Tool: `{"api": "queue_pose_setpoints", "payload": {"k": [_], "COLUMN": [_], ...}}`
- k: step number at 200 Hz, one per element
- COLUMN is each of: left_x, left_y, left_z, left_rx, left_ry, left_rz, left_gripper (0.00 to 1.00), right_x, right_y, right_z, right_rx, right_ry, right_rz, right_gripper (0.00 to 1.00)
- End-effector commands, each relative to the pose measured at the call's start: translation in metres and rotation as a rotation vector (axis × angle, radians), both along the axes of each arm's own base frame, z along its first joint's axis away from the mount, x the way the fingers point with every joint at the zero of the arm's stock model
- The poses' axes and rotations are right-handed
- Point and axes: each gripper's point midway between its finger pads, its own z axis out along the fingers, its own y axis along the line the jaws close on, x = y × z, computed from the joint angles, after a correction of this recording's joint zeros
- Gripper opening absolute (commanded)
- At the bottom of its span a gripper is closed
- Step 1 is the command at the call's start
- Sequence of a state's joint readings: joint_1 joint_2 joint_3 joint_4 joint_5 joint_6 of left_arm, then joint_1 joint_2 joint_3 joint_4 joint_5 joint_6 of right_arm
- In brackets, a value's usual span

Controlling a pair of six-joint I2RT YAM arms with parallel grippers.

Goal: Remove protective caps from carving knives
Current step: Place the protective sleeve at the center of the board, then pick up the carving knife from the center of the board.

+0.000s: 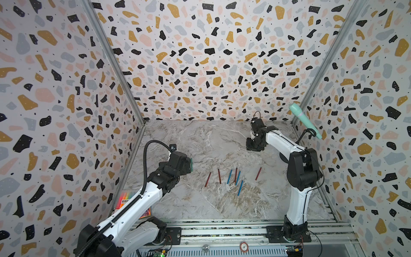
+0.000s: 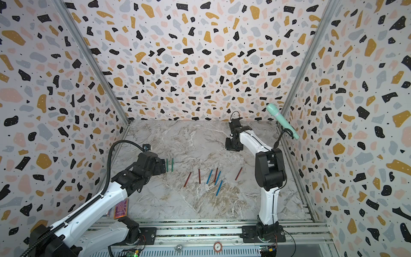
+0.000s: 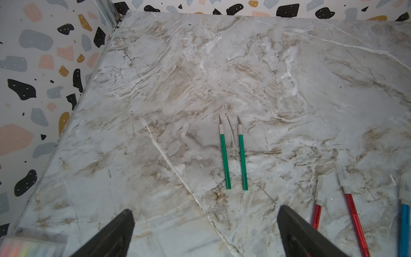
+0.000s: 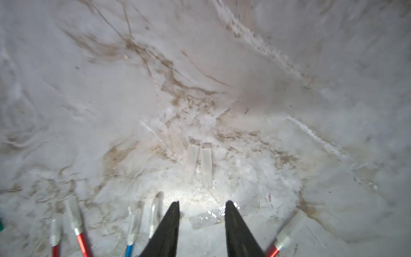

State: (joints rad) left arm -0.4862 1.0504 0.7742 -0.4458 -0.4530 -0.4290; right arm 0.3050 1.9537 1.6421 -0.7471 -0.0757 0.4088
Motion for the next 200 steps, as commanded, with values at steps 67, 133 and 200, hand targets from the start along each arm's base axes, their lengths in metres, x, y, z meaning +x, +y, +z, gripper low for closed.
{"api": "queue_pose_setpoints", "payload": {"k": [67,133,200], "left_x": [-0.01,-0.025,-0.019], "left_y": [-0.069,-0.117,-0.14], "left_z": [-0.041,-0.086,-0.12], "left_rx": [0.033,0.013,0.12], "left_ry": [0.193,0.304,0.359], "left_rz": [-0.21,-0.283,-0.271], "left_gripper": [0.99,1.0,0.95], "right_x": [-0.107,-0.194,-0.237], "right_y": [0.005,0.011,-0.004], "right_z": [0.096,0.096,0.099], "right_rx": [0.075,0.162,0.193], "right_ry": [-0.308,-0.334,-0.394], "right_rz": [0.092,0.172,0.217], "right_gripper": [0.75,0.99,0.99]}}
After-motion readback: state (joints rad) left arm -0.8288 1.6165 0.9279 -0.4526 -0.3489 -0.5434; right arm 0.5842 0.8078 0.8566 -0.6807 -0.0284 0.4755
